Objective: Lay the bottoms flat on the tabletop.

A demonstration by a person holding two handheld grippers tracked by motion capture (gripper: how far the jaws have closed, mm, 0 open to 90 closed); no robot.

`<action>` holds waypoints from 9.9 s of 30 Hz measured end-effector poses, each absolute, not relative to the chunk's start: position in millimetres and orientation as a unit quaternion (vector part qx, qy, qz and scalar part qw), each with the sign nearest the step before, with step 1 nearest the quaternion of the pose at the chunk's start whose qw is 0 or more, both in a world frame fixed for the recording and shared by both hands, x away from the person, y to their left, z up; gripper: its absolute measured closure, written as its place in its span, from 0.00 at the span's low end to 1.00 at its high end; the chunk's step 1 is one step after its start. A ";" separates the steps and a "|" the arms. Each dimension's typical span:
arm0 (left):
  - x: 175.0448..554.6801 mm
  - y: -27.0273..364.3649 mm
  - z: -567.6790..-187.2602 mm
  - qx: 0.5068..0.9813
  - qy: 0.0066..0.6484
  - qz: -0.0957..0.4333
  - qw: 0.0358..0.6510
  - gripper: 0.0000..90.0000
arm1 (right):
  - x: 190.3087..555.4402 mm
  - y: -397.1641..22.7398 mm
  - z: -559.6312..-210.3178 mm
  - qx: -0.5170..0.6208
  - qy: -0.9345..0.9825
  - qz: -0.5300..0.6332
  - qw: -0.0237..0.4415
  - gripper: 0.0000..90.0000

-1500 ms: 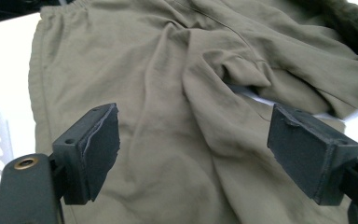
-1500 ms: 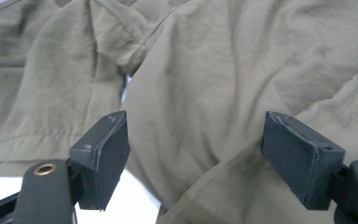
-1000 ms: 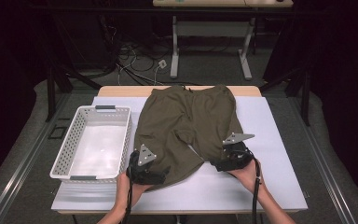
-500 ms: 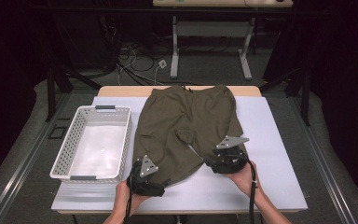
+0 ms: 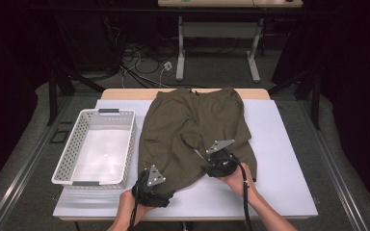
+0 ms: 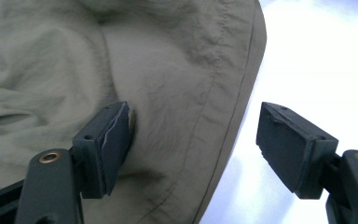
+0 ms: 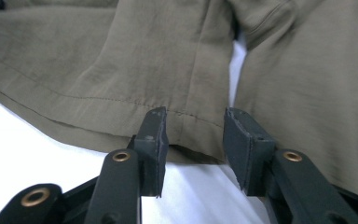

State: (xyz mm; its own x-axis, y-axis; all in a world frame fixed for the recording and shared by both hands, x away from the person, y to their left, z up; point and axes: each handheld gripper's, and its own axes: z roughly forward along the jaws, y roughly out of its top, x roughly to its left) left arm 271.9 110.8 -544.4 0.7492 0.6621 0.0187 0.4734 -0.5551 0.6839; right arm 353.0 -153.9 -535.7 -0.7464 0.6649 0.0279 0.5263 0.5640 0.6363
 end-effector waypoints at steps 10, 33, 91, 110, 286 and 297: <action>276.0 117.7 -548.9 0.882 0.316 0.119 0.329 0.53 | 359.3 -154.9 -545.9 0.354 0.880 0.300 0.098 0.70; 280.7 120.9 -553.8 0.884 0.305 0.126 0.332 0.97 | 333.4 -153.4 -535.7 0.335 0.889 0.295 0.103 1.00; 277.5 115.7 -551.3 0.909 0.259 0.100 0.310 0.44 | 335.1 -156.6 -539.5 0.373 0.871 0.314 0.066 0.58; 281.2 121.8 -552.0 0.901 0.263 0.088 0.334 0.93 | 337.5 -151.1 -548.9 0.389 0.861 0.313 0.098 1.00; 258.6 141.2 -535.8 0.875 0.296 0.140 0.358 0.09 | 336.5 -343.7 -526.4 0.570 0.776 0.150 0.225 0.84; 258.2 142.1 -534.9 0.874 0.294 0.146 0.358 0.09 | 323.2 -314.1 -502.8 0.515 0.787 0.225 0.254 0.43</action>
